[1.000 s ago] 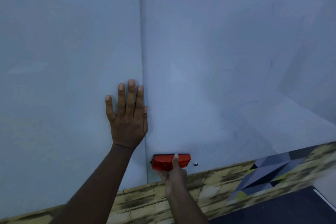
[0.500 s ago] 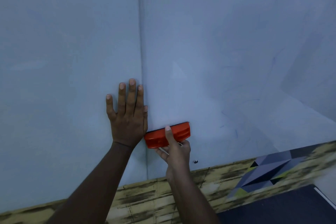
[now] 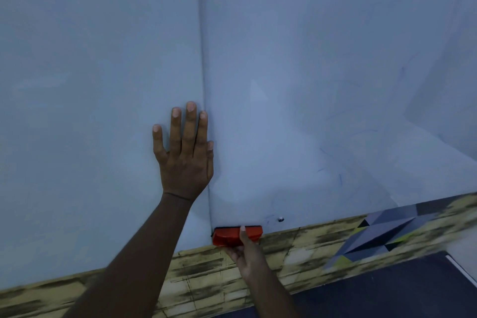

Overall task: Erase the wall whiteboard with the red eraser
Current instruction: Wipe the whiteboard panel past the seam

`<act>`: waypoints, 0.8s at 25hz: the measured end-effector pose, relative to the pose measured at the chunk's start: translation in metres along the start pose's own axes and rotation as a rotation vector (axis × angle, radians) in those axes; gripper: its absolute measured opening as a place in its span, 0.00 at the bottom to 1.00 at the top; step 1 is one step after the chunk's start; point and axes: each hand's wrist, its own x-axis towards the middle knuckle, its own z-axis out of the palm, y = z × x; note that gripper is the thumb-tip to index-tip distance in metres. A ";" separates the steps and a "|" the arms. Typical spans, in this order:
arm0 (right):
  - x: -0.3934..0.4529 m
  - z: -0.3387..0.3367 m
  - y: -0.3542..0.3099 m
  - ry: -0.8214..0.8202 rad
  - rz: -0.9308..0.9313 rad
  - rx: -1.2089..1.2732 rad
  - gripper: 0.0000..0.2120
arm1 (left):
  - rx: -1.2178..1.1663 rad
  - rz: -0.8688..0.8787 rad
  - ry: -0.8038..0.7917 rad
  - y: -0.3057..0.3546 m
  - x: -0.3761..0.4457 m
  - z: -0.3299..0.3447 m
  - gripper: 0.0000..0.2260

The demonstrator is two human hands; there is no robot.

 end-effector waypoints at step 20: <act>-0.052 0.022 -0.050 0.151 -0.895 -0.388 0.18 | -0.012 -0.006 0.002 0.002 -0.006 -0.001 0.28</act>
